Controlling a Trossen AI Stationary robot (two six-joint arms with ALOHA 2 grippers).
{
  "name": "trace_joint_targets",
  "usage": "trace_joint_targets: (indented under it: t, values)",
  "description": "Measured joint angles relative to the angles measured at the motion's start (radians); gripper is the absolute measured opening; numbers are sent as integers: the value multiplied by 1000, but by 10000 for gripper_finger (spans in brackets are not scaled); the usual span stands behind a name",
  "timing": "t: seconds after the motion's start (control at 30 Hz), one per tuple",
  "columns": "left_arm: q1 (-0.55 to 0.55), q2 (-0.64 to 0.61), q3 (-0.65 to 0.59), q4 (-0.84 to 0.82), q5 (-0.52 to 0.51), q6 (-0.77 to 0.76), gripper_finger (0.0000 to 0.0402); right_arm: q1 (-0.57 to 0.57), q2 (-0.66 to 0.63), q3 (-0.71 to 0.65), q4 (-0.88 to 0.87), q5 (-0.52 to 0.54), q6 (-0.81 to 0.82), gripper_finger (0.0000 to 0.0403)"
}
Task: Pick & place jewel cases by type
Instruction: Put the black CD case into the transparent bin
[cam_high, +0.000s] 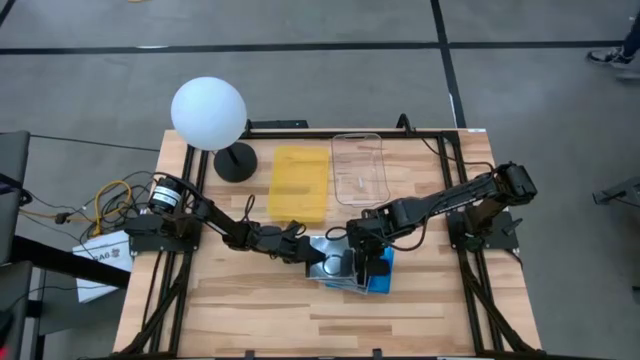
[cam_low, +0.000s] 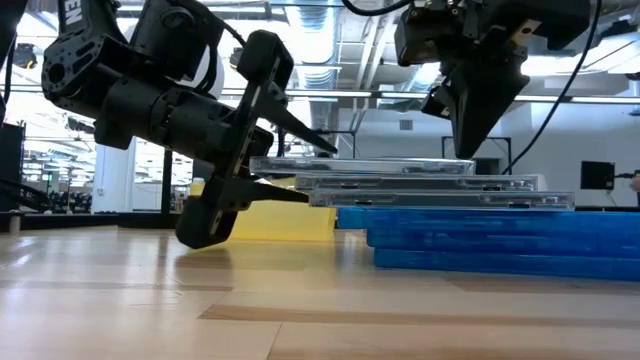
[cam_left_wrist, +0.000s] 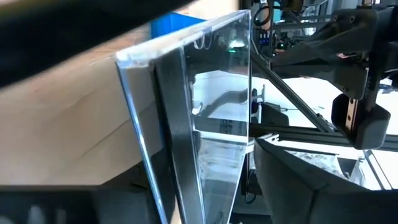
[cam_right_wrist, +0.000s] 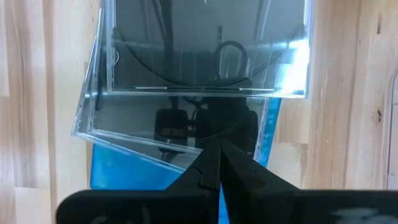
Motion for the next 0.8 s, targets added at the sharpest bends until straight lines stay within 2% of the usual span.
trace_joint_targets:
  t: [0.17, 0.3, 0.63, 0.8]
  values:
    - [0, 0, 0, -2, 0, 0, 134, 1, 0, 0, 0, 0, 0, 0]
    - [0, 0, -3, -1, 5, 0, 108, 1, 0, 0, -5, -1, 1, 0]
    - [-1, 0, -101, 155, -23, -34, 95, 1, 0, -1, -31, 0, 1, 0]
    - [-1, 1, -87, 148, 0, -22, 95, 1, 0, -1, -26, 0, 1, 0]
